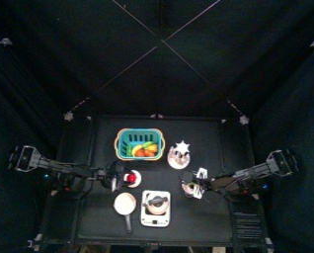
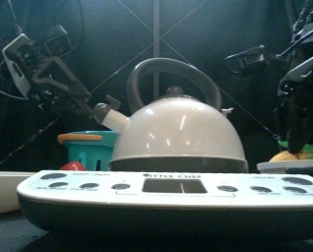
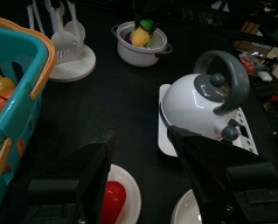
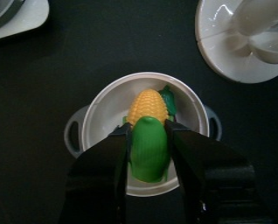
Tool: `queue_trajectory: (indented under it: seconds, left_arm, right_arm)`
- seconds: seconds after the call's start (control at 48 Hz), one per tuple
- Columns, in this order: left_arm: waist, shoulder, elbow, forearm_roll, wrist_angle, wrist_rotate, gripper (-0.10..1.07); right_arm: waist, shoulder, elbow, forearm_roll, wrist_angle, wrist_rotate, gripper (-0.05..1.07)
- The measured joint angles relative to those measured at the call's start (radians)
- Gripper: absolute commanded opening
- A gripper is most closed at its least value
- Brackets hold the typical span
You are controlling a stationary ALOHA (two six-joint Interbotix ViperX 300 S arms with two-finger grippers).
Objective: Place corn into basket
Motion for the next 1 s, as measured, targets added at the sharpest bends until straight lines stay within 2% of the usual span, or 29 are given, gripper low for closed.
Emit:
queue_trajectory:
  seconds: [0.25, 0.458, 0.667, 1.0]
  left_arm:
    - [0.002, 0.000, 0.000, -0.005, 0.000, 0.002, 0.89]
    - [0.002, 0.000, 0.000, -0.005, 0.000, 0.002, 0.89]
    - [0.002, 0.000, 0.000, -0.005, 0.000, 0.002, 0.89]
    - [0.002, -0.002, 0.000, -0.005, 0.000, 0.002, 0.89]
  right_arm:
    - [0.000, -0.048, -0.044, -0.060, 0.014, -0.002, 0.49]
    - [-0.017, -0.063, -0.100, -0.186, -0.029, -0.002, 0.49]
    - [-0.081, -0.058, -0.175, -0.342, -0.186, 0.012, 0.49]
    - [-0.265, 0.038, -0.250, -0.454, -0.502, 0.011, 0.49]
